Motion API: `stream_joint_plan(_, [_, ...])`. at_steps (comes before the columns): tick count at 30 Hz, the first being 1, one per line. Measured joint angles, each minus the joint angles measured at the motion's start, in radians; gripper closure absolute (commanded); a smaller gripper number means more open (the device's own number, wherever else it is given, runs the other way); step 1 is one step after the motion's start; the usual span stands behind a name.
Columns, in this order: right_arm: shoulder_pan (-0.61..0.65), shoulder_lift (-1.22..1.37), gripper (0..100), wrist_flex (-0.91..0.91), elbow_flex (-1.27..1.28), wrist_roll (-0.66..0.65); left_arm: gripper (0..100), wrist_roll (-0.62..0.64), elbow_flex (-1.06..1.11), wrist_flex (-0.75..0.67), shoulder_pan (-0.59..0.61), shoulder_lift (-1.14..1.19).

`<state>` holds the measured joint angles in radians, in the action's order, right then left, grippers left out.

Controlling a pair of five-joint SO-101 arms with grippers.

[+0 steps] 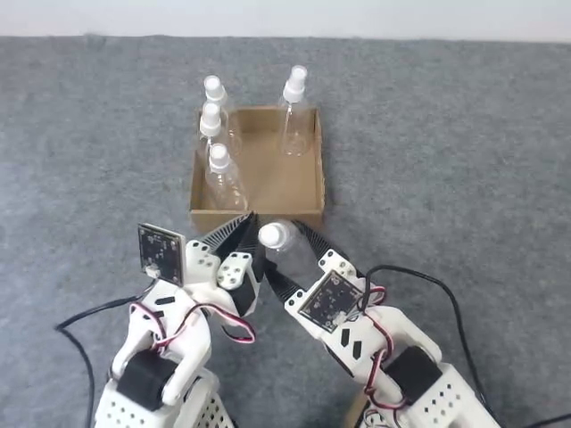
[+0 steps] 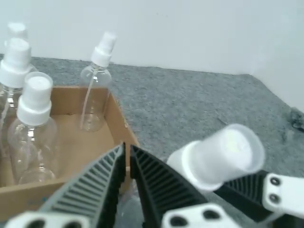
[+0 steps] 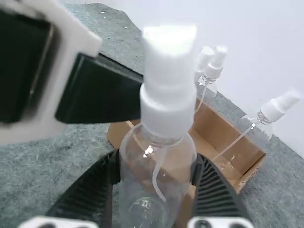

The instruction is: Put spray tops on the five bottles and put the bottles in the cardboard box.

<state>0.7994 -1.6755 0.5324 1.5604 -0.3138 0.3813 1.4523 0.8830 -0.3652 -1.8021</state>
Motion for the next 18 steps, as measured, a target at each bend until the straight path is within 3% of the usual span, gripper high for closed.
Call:
stream_joint_plan(10, [0.003, 0.0, 91.9, 0.0, 0.0, 0.0, 99, 0.0, -0.08, 0.0, 0.034, 0.0])
stream_joint_plan(18, [0.003, 0.0, 91.9, 0.0, 0.0, 0.0, 99, -0.071, -0.106, 0.0, 0.183, 0.0])
